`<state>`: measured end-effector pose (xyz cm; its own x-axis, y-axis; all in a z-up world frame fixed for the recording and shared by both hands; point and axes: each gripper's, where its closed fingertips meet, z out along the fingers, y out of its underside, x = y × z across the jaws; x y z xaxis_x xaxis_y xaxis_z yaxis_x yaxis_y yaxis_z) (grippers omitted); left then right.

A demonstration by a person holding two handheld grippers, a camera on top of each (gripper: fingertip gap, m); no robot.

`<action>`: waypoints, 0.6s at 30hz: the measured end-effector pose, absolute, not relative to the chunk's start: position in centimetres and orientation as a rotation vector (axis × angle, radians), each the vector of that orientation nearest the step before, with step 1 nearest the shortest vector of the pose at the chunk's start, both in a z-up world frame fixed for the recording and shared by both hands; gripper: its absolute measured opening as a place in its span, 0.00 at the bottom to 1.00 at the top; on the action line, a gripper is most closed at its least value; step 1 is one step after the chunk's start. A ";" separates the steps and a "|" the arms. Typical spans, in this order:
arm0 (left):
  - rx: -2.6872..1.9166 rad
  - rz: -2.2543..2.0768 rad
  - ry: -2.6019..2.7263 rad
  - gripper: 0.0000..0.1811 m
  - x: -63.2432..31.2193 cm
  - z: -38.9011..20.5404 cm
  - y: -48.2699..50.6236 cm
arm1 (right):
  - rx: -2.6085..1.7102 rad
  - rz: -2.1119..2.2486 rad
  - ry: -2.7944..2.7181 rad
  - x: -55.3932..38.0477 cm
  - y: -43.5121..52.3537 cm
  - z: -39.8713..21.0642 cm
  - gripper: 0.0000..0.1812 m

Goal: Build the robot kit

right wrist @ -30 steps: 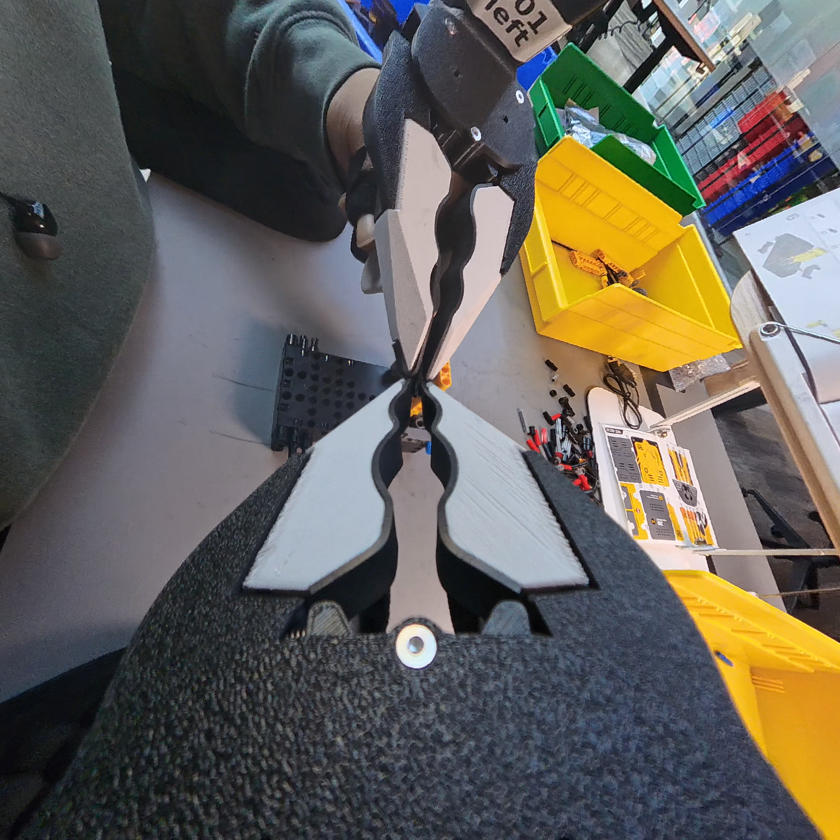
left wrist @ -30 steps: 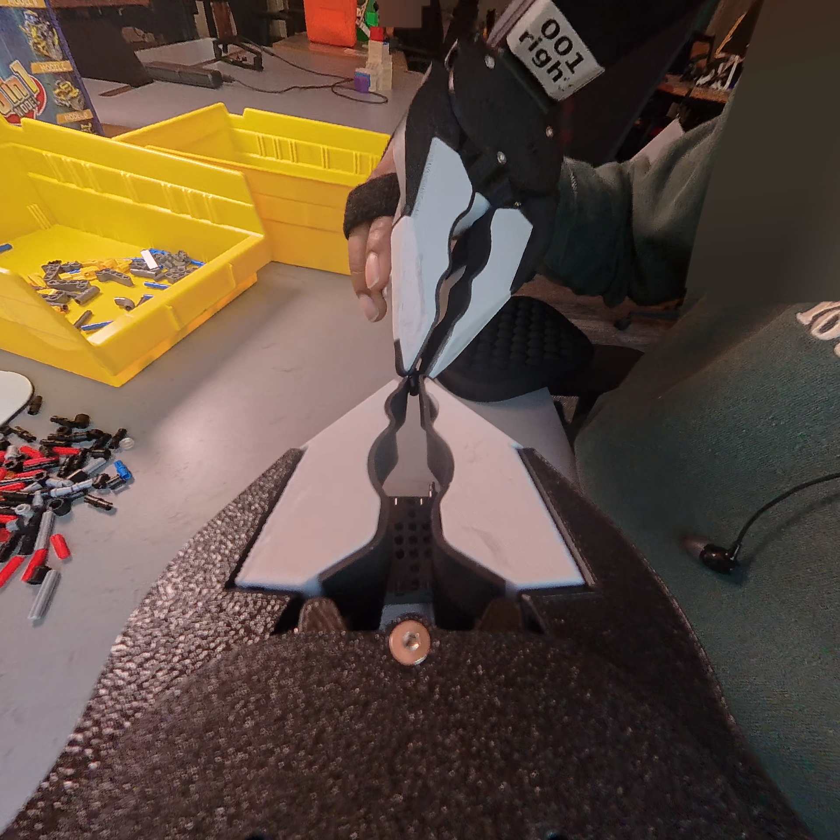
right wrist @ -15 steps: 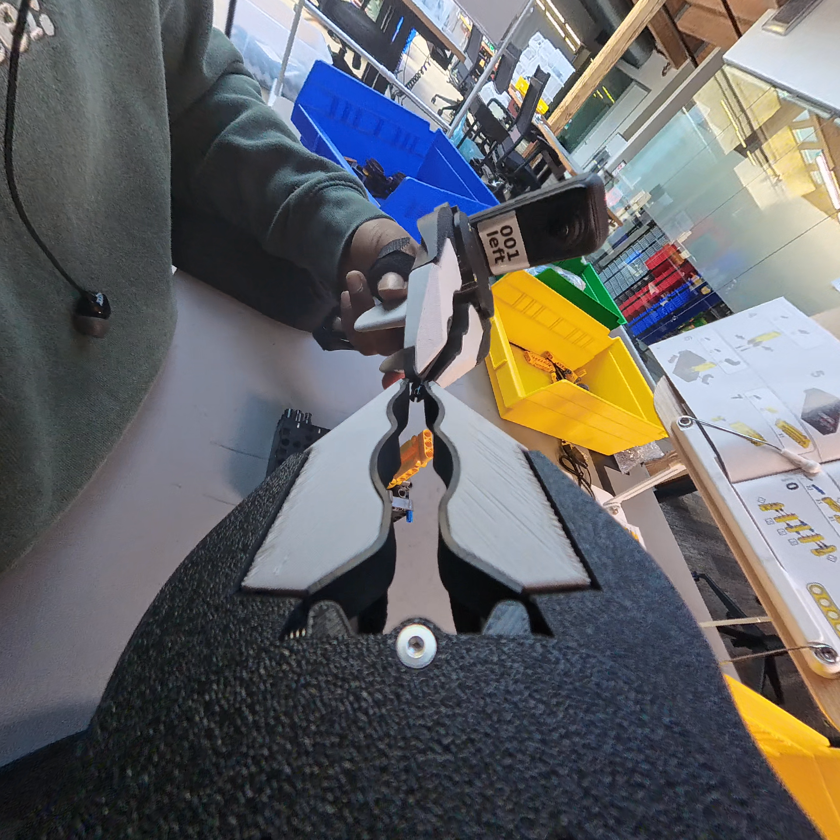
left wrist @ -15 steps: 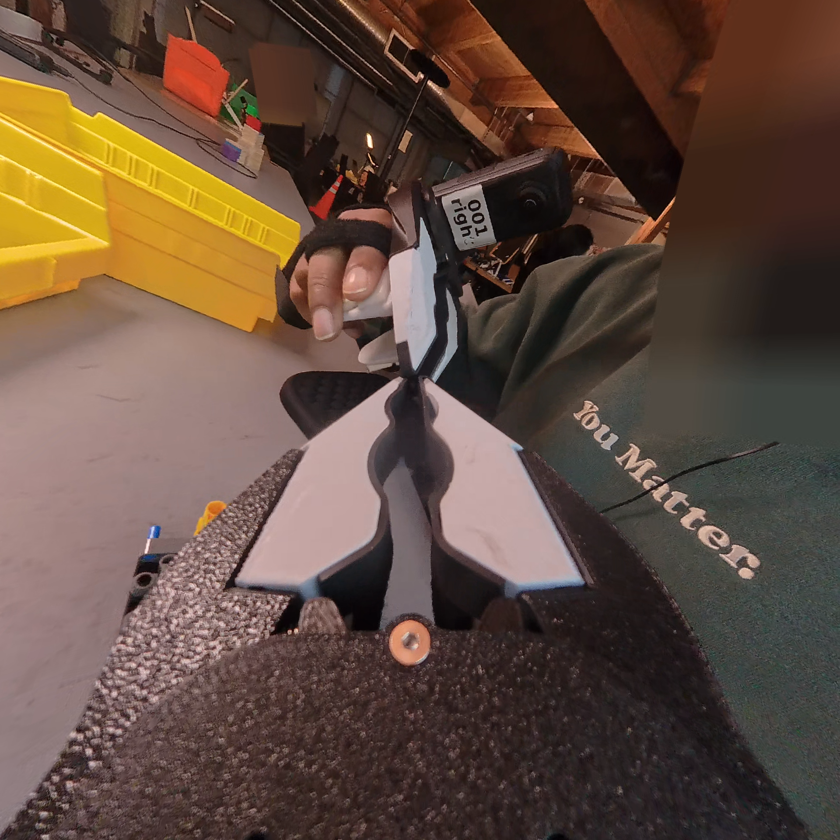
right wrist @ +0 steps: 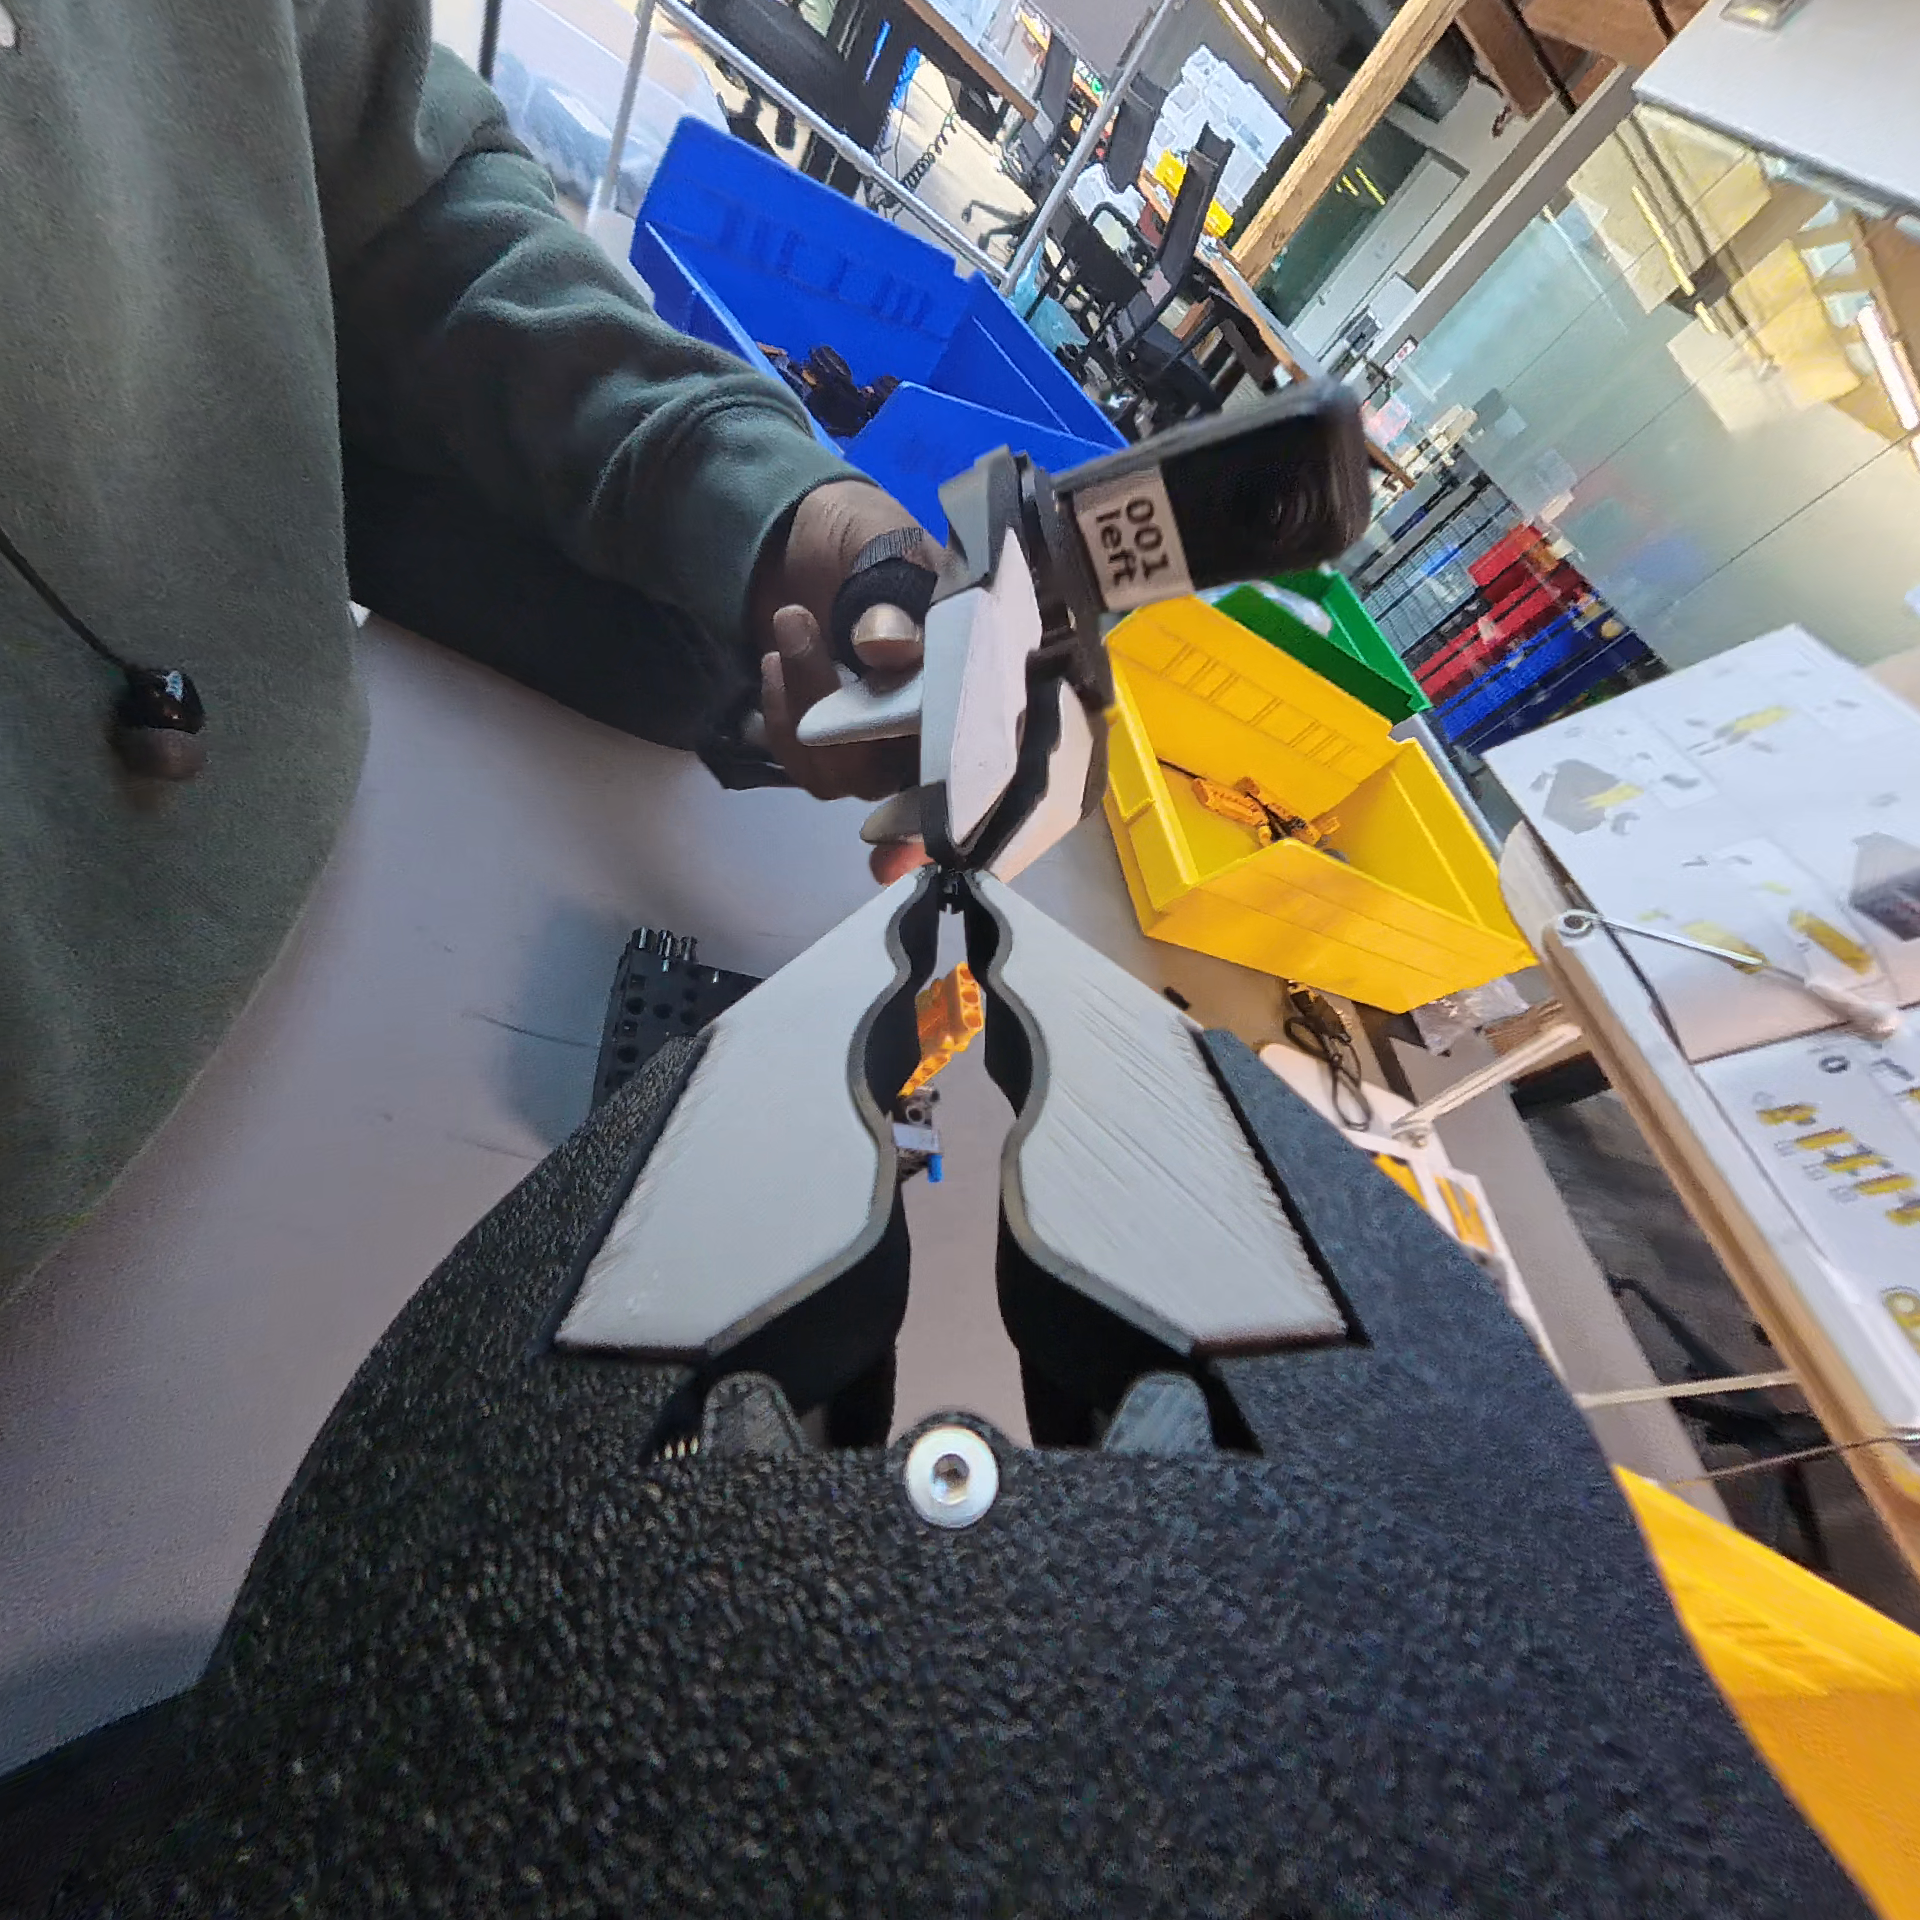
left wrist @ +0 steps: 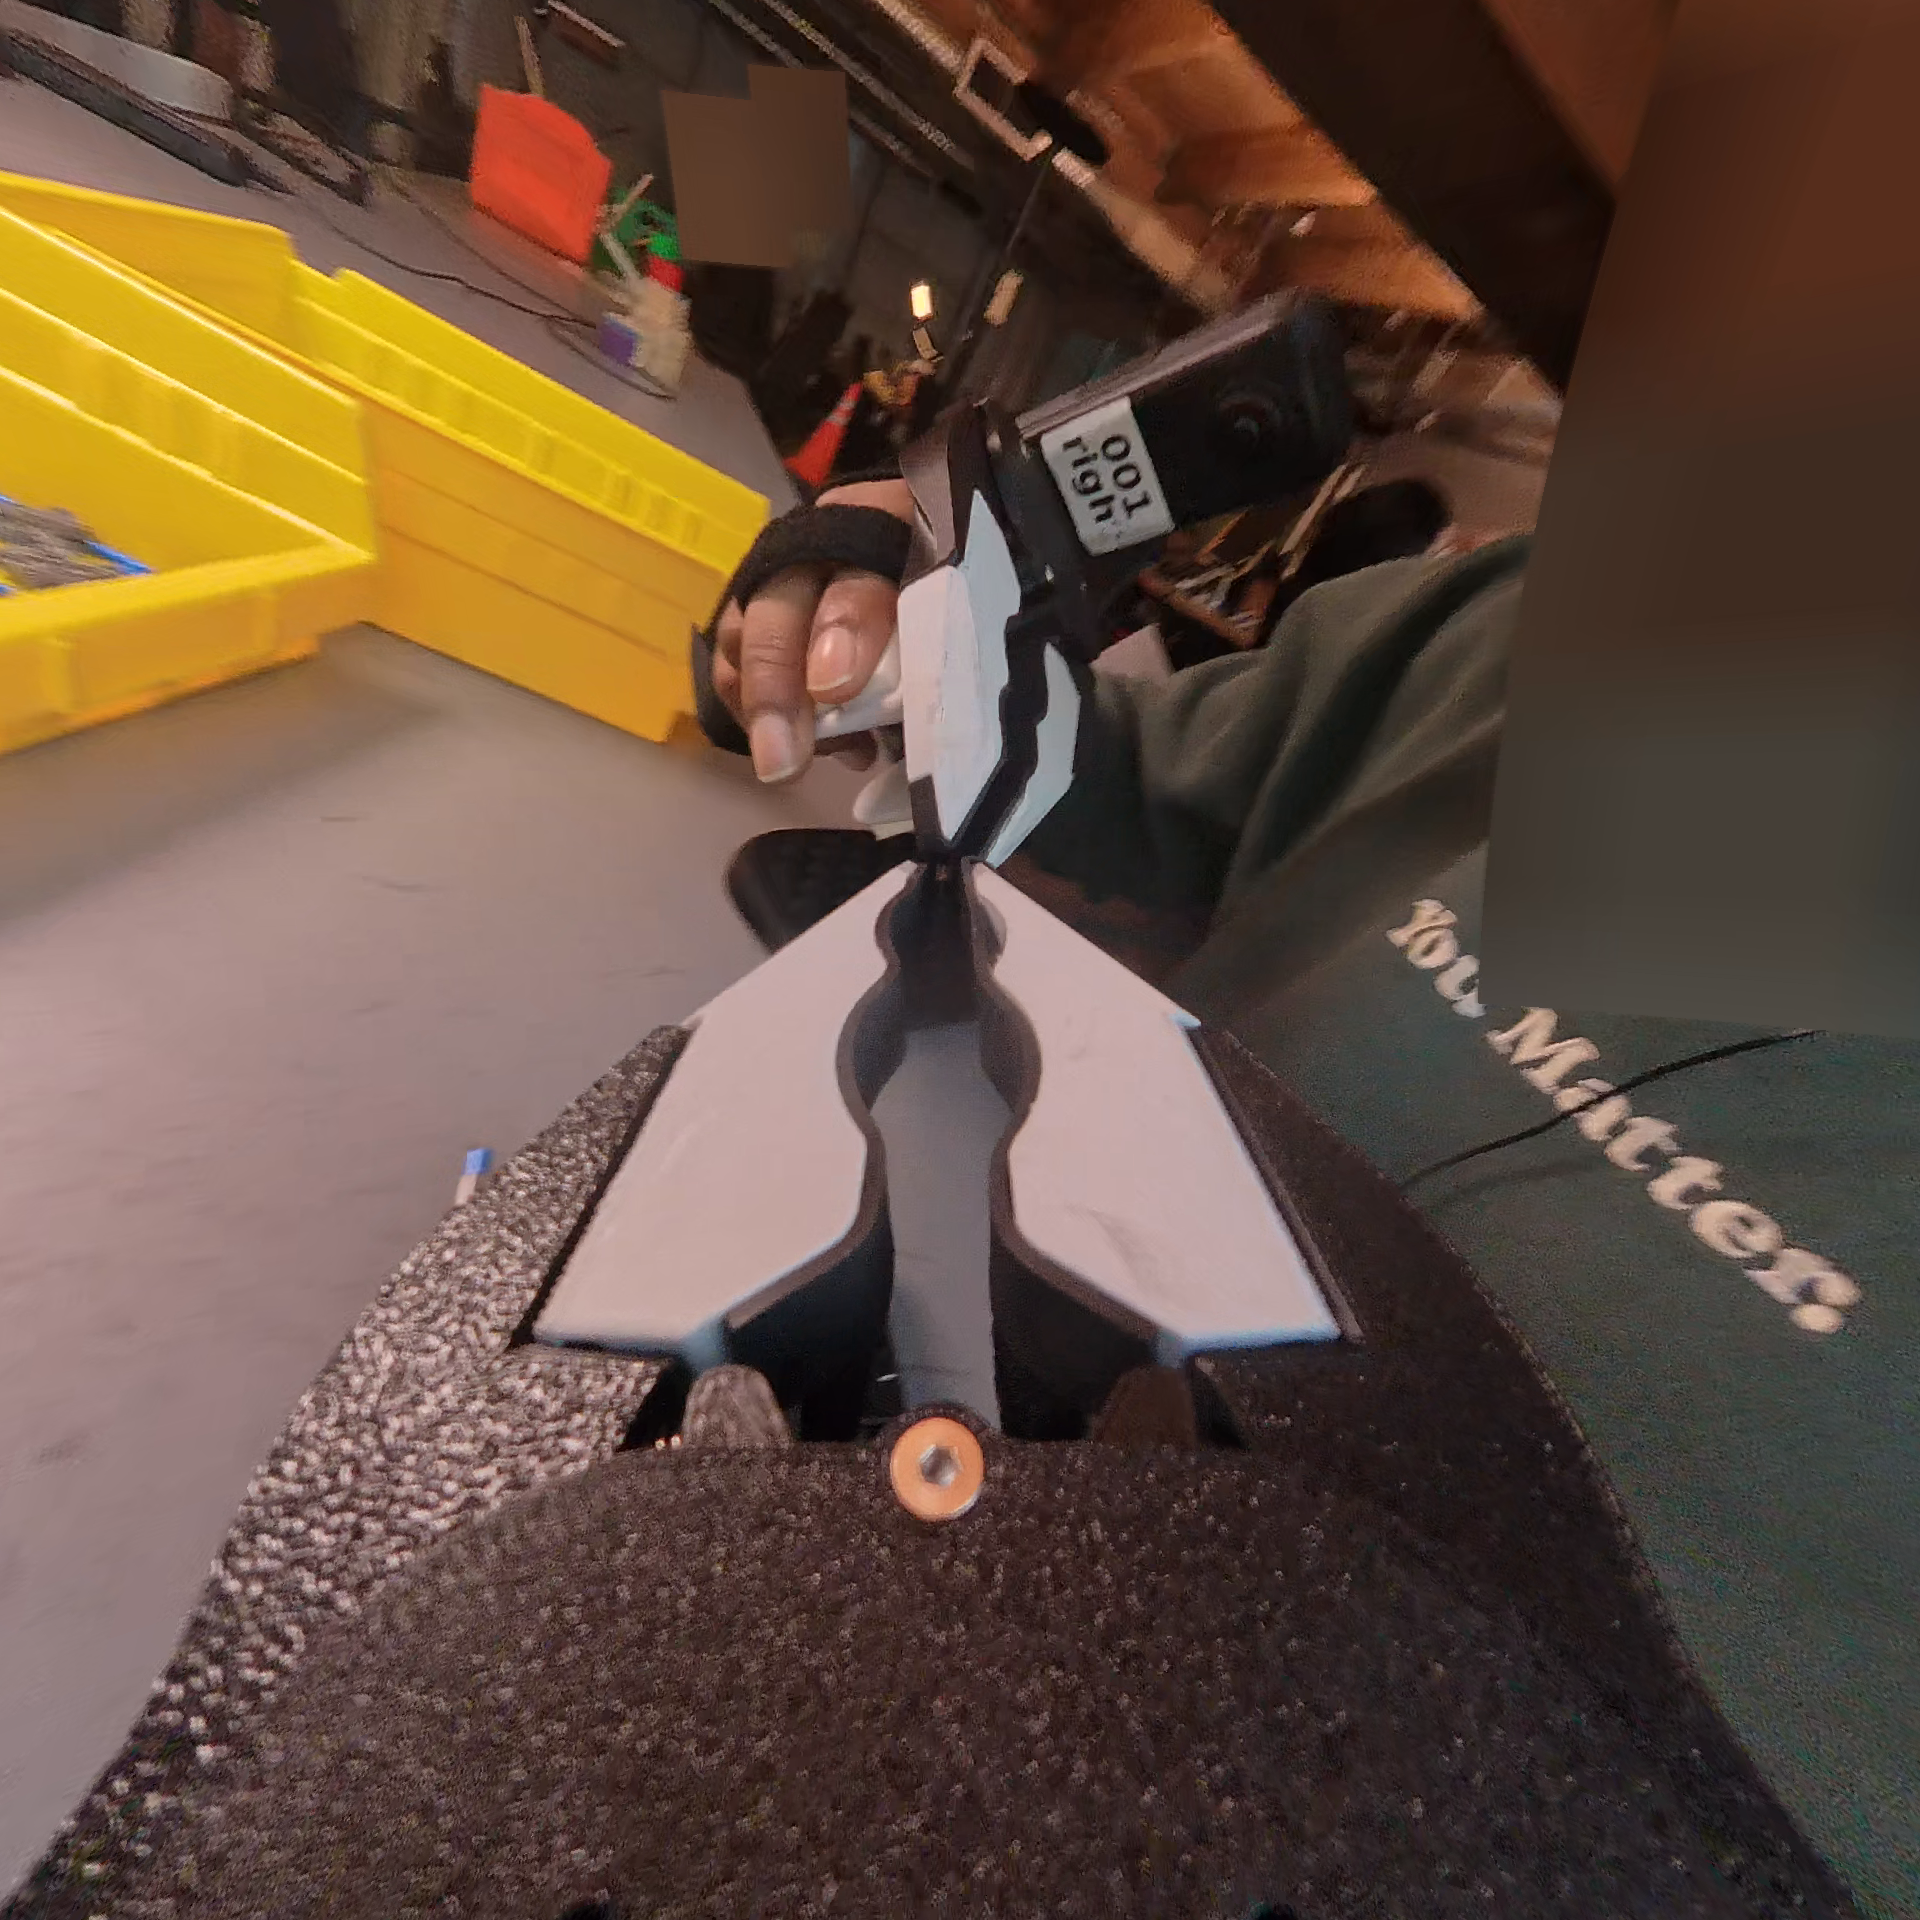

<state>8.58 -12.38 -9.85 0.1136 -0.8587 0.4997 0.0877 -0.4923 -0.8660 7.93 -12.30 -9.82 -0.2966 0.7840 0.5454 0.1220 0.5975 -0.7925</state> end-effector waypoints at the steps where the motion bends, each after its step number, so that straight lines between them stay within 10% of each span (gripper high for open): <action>1: -1.617 -1.360 0.811 0.06 8.2 -10.4 -11.9 | -0.777 0.821 -1.774 8.0 -11.8 -10.4 0.02; 18: -2.065 -0.517 1.178 0.24 6.2 -22.3 -7.4 | -0.964 1.011 -1.909 7.5 -7.7 -19.2 0.02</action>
<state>6.25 -7.37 -22.25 0.5083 -0.8612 0.0021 -0.5846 -0.3469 -0.7334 7.54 -7.73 -19.24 -0.4288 0.8630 0.2671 0.2639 0.4025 -0.8766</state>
